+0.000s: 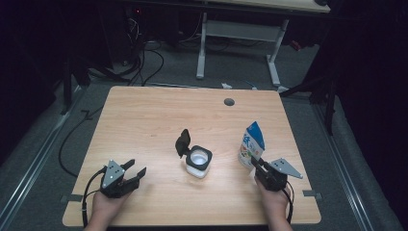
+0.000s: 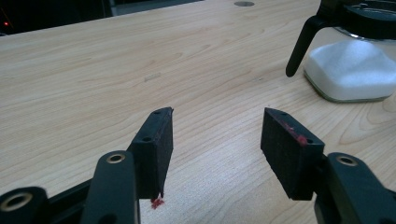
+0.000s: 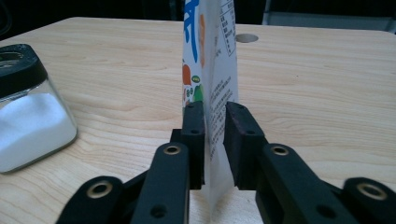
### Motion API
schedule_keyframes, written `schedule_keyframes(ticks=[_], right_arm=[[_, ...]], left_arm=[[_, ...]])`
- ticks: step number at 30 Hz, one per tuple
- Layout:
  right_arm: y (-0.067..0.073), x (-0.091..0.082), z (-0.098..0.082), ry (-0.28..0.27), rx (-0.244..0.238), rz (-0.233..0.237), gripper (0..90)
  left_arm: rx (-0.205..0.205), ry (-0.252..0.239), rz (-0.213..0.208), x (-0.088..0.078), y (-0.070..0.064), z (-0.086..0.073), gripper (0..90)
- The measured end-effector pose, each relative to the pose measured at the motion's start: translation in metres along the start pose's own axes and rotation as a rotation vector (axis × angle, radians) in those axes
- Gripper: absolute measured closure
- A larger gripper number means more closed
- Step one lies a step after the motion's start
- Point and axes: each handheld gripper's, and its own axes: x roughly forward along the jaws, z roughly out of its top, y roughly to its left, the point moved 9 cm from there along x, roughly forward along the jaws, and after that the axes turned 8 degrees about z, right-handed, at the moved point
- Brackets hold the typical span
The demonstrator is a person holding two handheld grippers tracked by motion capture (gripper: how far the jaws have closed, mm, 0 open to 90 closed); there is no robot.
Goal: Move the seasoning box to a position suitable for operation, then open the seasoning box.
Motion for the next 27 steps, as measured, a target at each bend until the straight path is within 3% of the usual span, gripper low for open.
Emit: schedule_keyframes(ticks=[16,27], right_arm=[[0.005,-0.014,-0.011,0.029,0.006,-0.017,62.6],[0.015,-0.029,-0.024,0.047,0.02,-0.014,61.0]], left_arm=[[-0.009,0.009,0.0,0.002,-0.002,-0.001,42.8],[0.001,0.01,-0.017,0.005,-0.011,0.002,42.1]])
